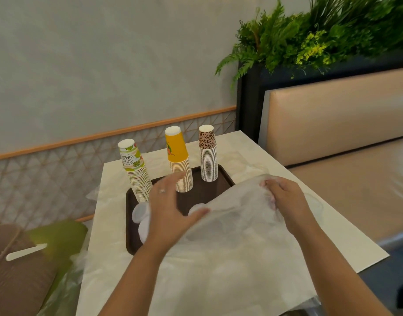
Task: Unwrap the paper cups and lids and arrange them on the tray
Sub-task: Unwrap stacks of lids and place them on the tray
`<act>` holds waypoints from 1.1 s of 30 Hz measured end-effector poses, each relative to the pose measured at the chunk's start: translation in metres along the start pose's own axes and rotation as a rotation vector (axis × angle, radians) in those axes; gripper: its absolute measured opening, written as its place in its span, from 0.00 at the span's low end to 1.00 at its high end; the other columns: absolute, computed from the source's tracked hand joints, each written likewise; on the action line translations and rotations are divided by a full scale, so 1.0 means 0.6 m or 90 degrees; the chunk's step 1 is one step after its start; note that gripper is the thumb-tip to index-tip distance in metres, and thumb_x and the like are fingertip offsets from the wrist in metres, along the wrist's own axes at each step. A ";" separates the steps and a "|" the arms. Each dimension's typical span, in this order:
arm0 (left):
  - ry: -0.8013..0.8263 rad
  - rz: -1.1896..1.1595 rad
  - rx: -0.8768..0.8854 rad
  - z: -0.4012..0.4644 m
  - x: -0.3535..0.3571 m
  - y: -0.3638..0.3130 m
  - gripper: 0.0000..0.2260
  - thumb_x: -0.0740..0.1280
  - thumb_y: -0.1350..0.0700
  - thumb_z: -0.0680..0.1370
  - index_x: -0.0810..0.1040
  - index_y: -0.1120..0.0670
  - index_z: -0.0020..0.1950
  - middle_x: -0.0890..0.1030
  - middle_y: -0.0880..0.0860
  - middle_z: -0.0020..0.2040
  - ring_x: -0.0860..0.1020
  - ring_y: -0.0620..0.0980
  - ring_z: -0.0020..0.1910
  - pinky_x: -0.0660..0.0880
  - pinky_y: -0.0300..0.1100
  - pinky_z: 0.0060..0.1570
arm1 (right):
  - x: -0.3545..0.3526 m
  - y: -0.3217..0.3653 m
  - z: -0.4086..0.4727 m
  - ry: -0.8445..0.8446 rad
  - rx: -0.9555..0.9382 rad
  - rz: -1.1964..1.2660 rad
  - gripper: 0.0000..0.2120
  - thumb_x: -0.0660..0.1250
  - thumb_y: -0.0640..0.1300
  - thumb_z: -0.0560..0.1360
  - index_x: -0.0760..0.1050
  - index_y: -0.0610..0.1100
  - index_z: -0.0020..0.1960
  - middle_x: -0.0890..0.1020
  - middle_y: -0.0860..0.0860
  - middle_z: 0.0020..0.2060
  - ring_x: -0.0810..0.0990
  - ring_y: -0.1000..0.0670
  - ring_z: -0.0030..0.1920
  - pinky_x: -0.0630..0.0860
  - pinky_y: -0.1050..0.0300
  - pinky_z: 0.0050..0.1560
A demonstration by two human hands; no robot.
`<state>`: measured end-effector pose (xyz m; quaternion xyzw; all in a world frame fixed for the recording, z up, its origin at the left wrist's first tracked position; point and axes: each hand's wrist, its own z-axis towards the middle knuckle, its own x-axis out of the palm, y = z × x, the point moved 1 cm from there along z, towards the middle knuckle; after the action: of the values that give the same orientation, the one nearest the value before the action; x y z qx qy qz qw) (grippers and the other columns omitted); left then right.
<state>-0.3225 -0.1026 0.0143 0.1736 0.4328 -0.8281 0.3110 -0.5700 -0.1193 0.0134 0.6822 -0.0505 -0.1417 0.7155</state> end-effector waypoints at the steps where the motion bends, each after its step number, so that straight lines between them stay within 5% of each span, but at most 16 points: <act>1: 0.088 0.040 0.047 -0.001 0.019 -0.013 0.35 0.71 0.35 0.64 0.67 0.45 0.68 0.69 0.43 0.65 0.64 0.43 0.65 0.59 0.41 0.66 | 0.004 0.001 -0.002 0.004 0.003 -0.003 0.14 0.61 0.39 0.78 0.77 0.45 0.35 0.67 0.54 0.18 0.67 0.54 0.25 0.66 0.59 0.34; 3: 0.178 0.032 0.055 -0.005 0.055 -0.029 0.32 0.73 0.39 0.67 0.68 0.43 0.68 0.68 0.38 0.65 0.63 0.38 0.64 0.61 0.40 0.66 | 0.008 -0.001 -0.006 0.018 0.002 -0.020 0.13 0.60 0.40 0.78 0.78 0.42 0.36 0.67 0.55 0.18 0.68 0.52 0.28 0.67 0.57 0.36; 7: 0.119 -0.150 -0.049 -0.007 0.081 -0.036 0.04 0.70 0.55 0.75 0.78 0.47 0.48 0.79 0.38 0.44 0.75 0.35 0.47 0.70 0.29 0.47 | 0.001 -0.005 -0.013 0.041 -0.047 -0.055 0.15 0.61 0.43 0.77 0.73 0.31 0.41 0.66 0.50 0.23 0.65 0.50 0.30 0.64 0.54 0.37; 12: -0.060 -0.321 -0.301 0.015 0.068 -0.047 0.15 0.58 0.55 0.82 0.74 0.54 0.36 0.74 0.47 0.29 0.72 0.39 0.29 0.68 0.29 0.31 | -0.025 -0.008 -0.031 0.079 -0.136 -0.146 0.11 0.68 0.44 0.75 0.75 0.40 0.36 0.69 0.53 0.22 0.65 0.54 0.24 0.64 0.65 0.25; 18: -0.126 -0.245 -0.293 0.045 0.040 -0.043 0.23 0.56 0.48 0.81 0.65 0.55 0.27 0.66 0.51 0.23 0.65 0.42 0.22 0.62 0.34 0.27 | -0.058 -0.046 -0.037 0.092 -0.178 -0.346 0.16 0.65 0.49 0.77 0.73 0.43 0.33 0.71 0.55 0.22 0.70 0.54 0.25 0.66 0.65 0.31; 21: -0.028 -0.162 -0.224 0.047 0.038 -0.054 0.24 0.56 0.47 0.81 0.66 0.55 0.26 0.67 0.47 0.20 0.68 0.43 0.21 0.64 0.34 0.28 | -0.055 -0.035 -0.045 0.069 -0.291 -0.342 0.06 0.70 0.55 0.72 0.75 0.56 0.44 0.78 0.60 0.40 0.76 0.58 0.42 0.70 0.65 0.45; 24: 0.105 -0.073 -0.143 0.049 0.051 -0.083 0.24 0.57 0.44 0.80 0.67 0.52 0.25 0.68 0.47 0.19 0.70 0.42 0.22 0.65 0.34 0.29 | -0.016 -0.005 -0.058 0.162 -0.261 -0.250 0.21 0.73 0.56 0.68 0.72 0.57 0.59 0.75 0.64 0.52 0.75 0.64 0.51 0.70 0.72 0.50; 26: 0.194 -0.049 -0.097 0.049 0.058 -0.093 0.23 0.61 0.39 0.77 0.74 0.53 0.29 0.73 0.49 0.23 0.72 0.44 0.26 0.68 0.43 0.34 | 0.012 0.006 -0.063 0.186 -0.295 -0.265 0.10 0.73 0.46 0.71 0.74 0.55 0.49 0.79 0.60 0.42 0.76 0.64 0.42 0.70 0.69 0.41; 29: 0.353 -0.009 -0.058 0.045 0.051 -0.078 0.16 0.71 0.37 0.67 0.81 0.48 0.44 0.80 0.44 0.35 0.77 0.41 0.36 0.72 0.41 0.38 | 0.015 -0.006 -0.047 0.117 -0.238 -0.219 0.17 0.64 0.33 0.73 0.69 0.53 0.34 0.72 0.54 0.23 0.71 0.58 0.27 0.65 0.66 0.30; 33: 0.575 0.098 -0.077 0.021 0.031 -0.020 0.11 0.77 0.48 0.67 0.82 0.47 0.47 0.83 0.46 0.42 0.79 0.42 0.42 0.74 0.37 0.43 | -0.019 -0.058 -0.014 0.029 -0.139 -0.242 0.17 0.61 0.33 0.75 0.67 0.50 0.33 0.69 0.53 0.25 0.67 0.55 0.27 0.65 0.66 0.30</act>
<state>-0.3443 -0.1146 0.0182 0.5304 0.5582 -0.6172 0.1616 -0.5835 -0.1092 -0.0202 0.6010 0.1109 -0.2627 0.7467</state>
